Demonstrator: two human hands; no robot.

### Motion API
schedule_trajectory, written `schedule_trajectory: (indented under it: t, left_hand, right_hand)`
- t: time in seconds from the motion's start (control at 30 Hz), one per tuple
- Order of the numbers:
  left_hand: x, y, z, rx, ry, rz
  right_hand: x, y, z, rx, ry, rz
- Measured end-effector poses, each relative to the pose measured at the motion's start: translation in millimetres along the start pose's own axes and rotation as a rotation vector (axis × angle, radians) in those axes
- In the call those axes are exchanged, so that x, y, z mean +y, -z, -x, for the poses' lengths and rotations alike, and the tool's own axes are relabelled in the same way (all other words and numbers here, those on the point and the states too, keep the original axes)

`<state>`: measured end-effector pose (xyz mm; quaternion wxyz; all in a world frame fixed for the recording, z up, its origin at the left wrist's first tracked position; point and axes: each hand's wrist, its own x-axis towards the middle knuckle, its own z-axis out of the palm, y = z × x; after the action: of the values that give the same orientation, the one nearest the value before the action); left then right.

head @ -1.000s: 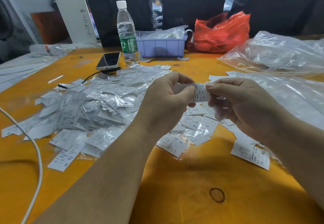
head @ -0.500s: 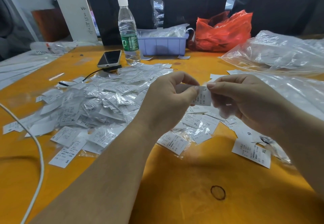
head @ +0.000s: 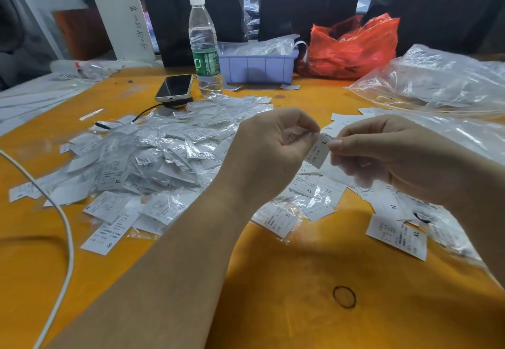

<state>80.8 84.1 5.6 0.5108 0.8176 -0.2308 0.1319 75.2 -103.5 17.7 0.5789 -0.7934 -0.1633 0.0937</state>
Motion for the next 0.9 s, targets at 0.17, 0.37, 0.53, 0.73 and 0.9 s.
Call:
schedule_trajectory:
  t: [0.17,0.37,0.53,0.73,0.9]
  left_hand:
    - [0.5,1.6,-1.0,0.001,-0.041,-0.018]
    - [0.9,3.6,-1.8,0.016,-0.097,-0.068]
    - [2.2,4.3,-1.4,0.030,-0.153,-0.127]
    - [1.4,6.5,-2.5,-0.005,-0.248,-0.225]
    - [2.0,7.9,-2.8,-0.023,-0.325,-0.262]
  right_hand:
    - [0.3,0.1,-0.4,0.004,0.019,0.006]
    - [0.5,-2.7,-1.7,0.009,0.047,-0.011]
    - [-0.6,-3.8,-0.9,0.004,0.050,0.008]
    - [-2.9,-3.9,-0.1,-0.057,0.021,0.044]
    - [-3.6,-4.3,1.1,-0.088,0.024,0.060]
